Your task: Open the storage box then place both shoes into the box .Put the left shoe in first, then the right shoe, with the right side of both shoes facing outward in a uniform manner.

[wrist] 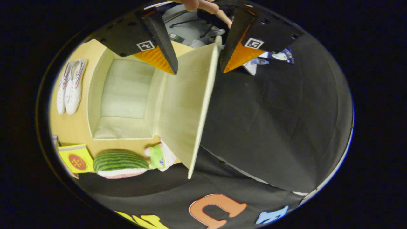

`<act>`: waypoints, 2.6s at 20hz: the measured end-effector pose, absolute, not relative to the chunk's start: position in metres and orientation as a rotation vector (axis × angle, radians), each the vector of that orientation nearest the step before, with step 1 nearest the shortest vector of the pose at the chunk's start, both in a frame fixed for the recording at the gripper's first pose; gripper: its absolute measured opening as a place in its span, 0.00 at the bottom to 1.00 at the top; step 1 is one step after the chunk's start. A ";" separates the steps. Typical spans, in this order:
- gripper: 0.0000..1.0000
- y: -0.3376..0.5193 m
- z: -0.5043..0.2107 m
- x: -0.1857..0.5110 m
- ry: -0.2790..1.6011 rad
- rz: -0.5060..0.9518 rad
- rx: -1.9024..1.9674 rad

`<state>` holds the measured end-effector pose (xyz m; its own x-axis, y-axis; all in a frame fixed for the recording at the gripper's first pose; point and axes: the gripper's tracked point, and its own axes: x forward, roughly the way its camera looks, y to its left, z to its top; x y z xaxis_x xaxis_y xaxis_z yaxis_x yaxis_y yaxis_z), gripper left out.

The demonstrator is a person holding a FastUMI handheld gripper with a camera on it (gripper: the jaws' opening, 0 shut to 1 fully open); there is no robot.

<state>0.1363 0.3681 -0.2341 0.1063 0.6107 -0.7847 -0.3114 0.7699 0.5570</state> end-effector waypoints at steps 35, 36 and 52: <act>0.94 0.045 -0.377 0.145 1.375 0.324 -0.086; 0.94 0.034 -0.389 0.144 1.393 0.302 -0.100; 0.35 -0.017 -0.480 0.194 1.399 0.266 -0.086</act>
<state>0.1937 -0.0170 -0.4804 0.1464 0.1337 -0.9802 -0.2349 0.9672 0.0968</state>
